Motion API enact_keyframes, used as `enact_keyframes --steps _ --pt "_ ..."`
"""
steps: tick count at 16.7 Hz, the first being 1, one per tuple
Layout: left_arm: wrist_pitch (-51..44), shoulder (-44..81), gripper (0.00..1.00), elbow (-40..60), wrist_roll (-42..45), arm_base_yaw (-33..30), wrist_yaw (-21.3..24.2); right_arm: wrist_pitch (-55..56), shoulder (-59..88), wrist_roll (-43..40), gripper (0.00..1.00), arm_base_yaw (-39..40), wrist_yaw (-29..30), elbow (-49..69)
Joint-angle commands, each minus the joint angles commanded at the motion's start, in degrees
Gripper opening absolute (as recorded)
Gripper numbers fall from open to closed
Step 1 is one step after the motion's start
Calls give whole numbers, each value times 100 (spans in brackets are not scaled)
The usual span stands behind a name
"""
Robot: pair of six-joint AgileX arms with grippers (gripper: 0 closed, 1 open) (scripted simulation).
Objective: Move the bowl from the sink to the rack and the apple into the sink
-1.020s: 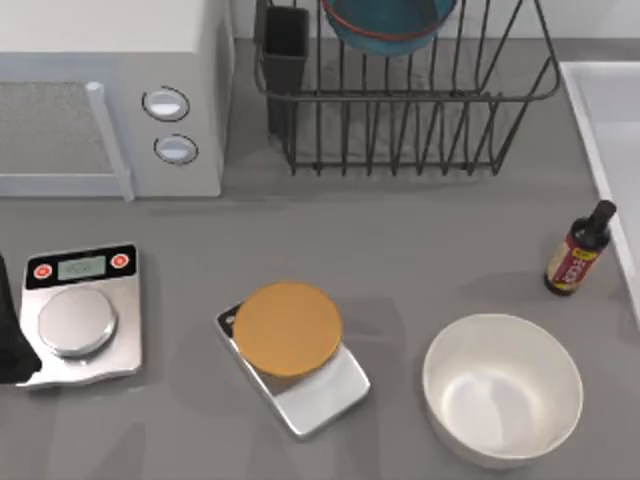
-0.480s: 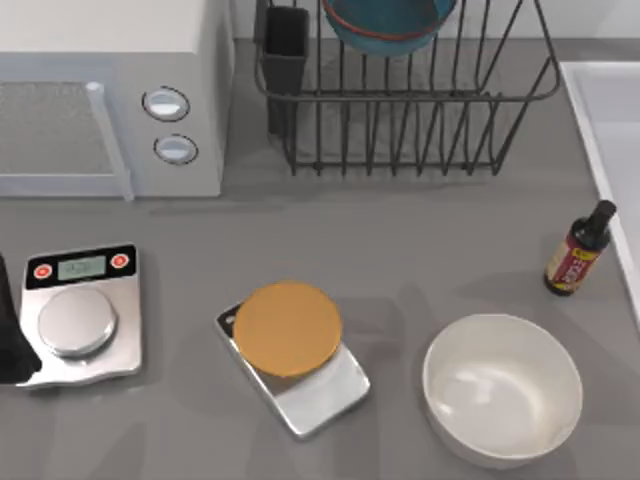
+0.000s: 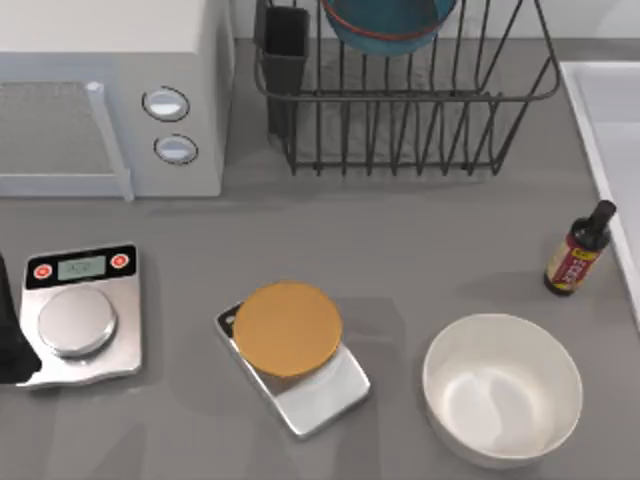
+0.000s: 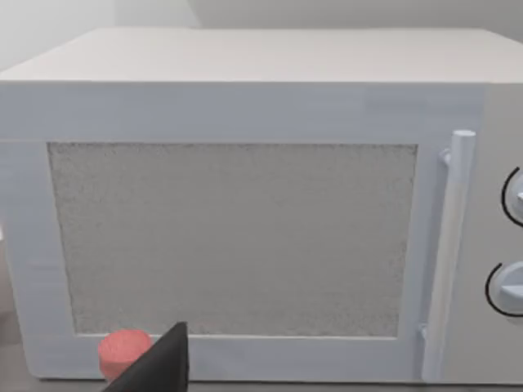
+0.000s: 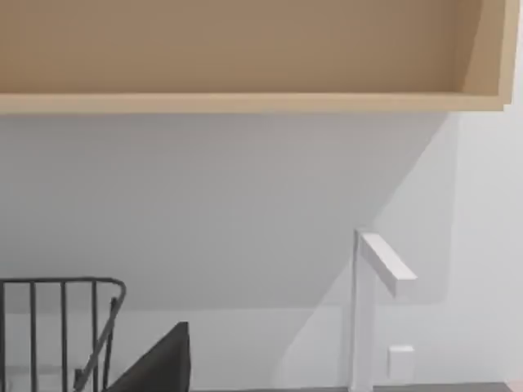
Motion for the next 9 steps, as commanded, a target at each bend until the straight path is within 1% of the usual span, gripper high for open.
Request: enact_keyframes --steps 3,5,9 --pt "0 0 100 0 0 0 0 -956 -1029 -56 100 416 200 -660" --pt "0 0 100 0 0 0 0 -1365 -1454 -82 100 600 270 -972" --pt "0 0 100 0 0 0 0 -1535 -1638 -95 100 687 300 -1124"
